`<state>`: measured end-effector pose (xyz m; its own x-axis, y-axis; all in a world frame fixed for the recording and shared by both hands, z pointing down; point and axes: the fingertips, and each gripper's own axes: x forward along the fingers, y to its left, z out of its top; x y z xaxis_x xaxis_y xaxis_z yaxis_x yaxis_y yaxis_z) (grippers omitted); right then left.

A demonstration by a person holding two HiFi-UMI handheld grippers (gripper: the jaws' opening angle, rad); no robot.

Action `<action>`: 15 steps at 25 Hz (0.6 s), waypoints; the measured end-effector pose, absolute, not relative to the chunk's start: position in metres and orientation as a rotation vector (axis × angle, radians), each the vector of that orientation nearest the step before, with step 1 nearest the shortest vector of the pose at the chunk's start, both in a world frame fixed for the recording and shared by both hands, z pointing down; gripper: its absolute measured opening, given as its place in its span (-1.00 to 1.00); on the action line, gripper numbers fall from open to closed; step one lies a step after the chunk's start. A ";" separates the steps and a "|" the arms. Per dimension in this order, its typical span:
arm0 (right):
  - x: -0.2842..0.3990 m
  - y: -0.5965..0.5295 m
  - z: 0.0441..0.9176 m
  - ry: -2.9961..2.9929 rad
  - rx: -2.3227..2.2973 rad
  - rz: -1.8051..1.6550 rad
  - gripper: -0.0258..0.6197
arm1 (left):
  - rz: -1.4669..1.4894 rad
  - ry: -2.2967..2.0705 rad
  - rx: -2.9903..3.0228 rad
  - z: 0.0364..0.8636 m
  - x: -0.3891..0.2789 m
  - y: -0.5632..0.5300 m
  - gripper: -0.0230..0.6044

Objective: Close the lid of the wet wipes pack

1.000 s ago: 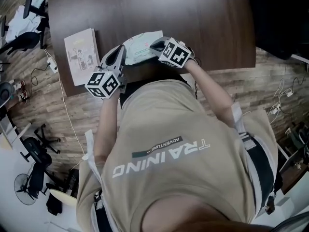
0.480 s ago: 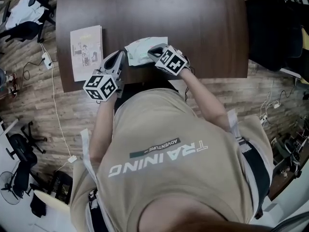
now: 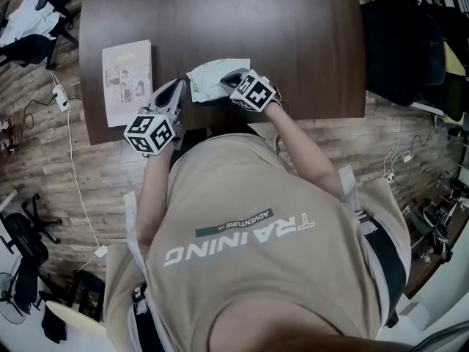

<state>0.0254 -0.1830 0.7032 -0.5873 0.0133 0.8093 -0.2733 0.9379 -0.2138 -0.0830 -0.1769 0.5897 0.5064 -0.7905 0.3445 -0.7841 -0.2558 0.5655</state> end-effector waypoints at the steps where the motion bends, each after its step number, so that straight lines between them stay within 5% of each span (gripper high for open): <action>1: 0.025 -0.183 0.703 -2.165 0.190 0.392 -0.87 | -0.012 -1.280 2.056 0.589 -0.083 -0.178 -0.91; 15: 0.025 -0.185 0.704 -2.151 0.354 0.420 -0.87 | 0.014 -1.142 2.141 0.593 -0.052 -0.179 -0.91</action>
<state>0.0249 -0.1846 0.7039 -0.5640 -0.0972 0.8200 -0.3983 0.9019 -0.1671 -0.0524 -0.1785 0.5933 0.6112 -0.7250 0.3176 -0.7325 -0.3662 0.5738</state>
